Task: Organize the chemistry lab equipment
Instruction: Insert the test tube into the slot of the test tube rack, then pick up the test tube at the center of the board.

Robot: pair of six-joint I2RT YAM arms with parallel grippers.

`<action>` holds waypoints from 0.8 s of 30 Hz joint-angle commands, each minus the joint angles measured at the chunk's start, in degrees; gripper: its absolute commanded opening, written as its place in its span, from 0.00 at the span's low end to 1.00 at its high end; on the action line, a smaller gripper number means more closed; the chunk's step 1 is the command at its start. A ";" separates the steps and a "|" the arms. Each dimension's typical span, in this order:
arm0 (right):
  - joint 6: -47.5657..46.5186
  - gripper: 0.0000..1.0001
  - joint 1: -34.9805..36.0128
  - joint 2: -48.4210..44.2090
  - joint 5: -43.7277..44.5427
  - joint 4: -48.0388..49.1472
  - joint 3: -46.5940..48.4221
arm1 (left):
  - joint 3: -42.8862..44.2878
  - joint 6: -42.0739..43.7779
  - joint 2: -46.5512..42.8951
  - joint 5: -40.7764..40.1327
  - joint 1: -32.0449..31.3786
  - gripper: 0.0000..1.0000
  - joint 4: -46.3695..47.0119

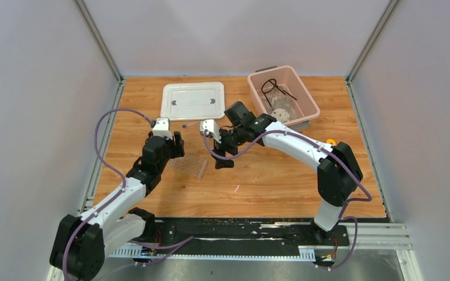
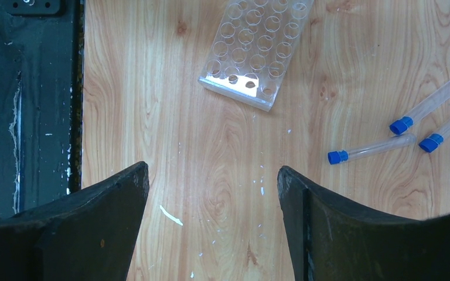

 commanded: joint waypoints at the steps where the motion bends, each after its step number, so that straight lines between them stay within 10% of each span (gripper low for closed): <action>1: -2.46 0.80 -0.04 -1.36 -0.71 0.52 1.96 | 4.80 0.17 -7.34 -1.81 -0.19 0.75 -6.14; 6: -3.90 0.84 -0.01 -4.67 5.28 3.19 1.70 | 8.06 -0.50 -15.48 -2.41 -0.19 0.99 -11.20; 8: -3.45 0.99 -0.06 -5.38 13.12 5.73 1.92 | 10.20 -0.34 -17.33 -0.98 -0.19 1.00 -13.33; 14: -0.97 0.99 -1.82 3.98 22.92 -0.08 10.99 | 20.84 2.68 -17.21 8.44 -0.12 1.00 -21.70; 21: 16.32 0.88 -5.92 8.70 11.28 4.85 12.72 | 30.33 9.42 -13.83 11.16 -0.11 1.00 -35.12; 24: 23.61 0.69 -6.43 10.96 13.02 6.96 13.04 | 27.68 12.37 -16.18 8.18 -0.10 1.00 -36.34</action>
